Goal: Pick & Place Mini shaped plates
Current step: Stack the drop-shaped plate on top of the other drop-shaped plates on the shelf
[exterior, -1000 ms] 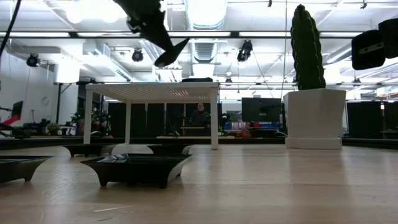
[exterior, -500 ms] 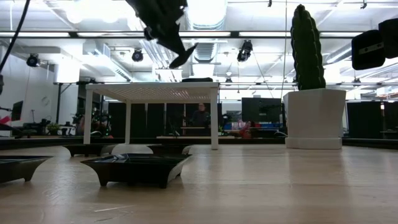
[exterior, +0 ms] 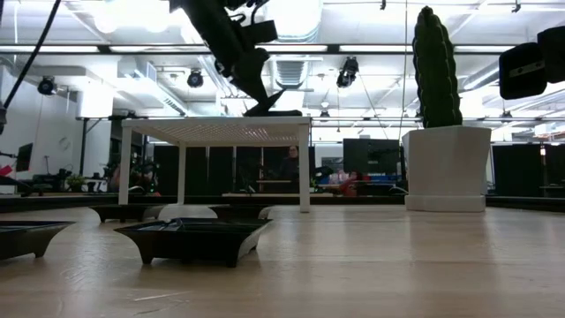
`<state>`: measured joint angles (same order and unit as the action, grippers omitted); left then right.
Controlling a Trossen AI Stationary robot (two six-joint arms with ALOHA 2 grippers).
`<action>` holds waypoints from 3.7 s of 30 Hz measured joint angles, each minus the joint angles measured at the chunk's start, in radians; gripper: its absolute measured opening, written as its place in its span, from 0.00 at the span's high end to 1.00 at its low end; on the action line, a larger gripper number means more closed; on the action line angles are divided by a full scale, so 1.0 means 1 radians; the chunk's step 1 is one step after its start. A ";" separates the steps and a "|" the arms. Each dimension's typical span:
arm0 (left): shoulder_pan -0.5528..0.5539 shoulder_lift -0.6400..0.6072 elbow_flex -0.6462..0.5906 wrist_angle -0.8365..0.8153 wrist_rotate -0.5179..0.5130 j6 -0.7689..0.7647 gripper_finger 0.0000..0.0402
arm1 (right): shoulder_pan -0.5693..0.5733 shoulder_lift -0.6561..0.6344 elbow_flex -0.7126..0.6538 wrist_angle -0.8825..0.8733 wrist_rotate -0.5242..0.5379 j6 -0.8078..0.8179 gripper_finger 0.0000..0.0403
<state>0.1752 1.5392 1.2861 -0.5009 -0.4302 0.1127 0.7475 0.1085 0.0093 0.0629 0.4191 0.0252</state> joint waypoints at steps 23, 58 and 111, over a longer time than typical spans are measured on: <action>0.000 0.031 -0.002 0.040 0.004 0.102 1.00 | 0.000 0.000 0.000 0.000 0.000 0.000 0.98; -0.027 -0.019 -0.002 0.020 0.006 0.149 0.79 | 0.000 0.000 0.000 0.000 0.000 0.000 0.98; -0.046 -0.073 -0.107 0.031 -0.094 0.055 0.79 | 0.000 -0.001 0.000 0.000 0.000 -0.001 0.98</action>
<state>0.1287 1.4664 1.1786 -0.4703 -0.5240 0.1674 0.7478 0.1074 0.0093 0.0629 0.4187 0.0240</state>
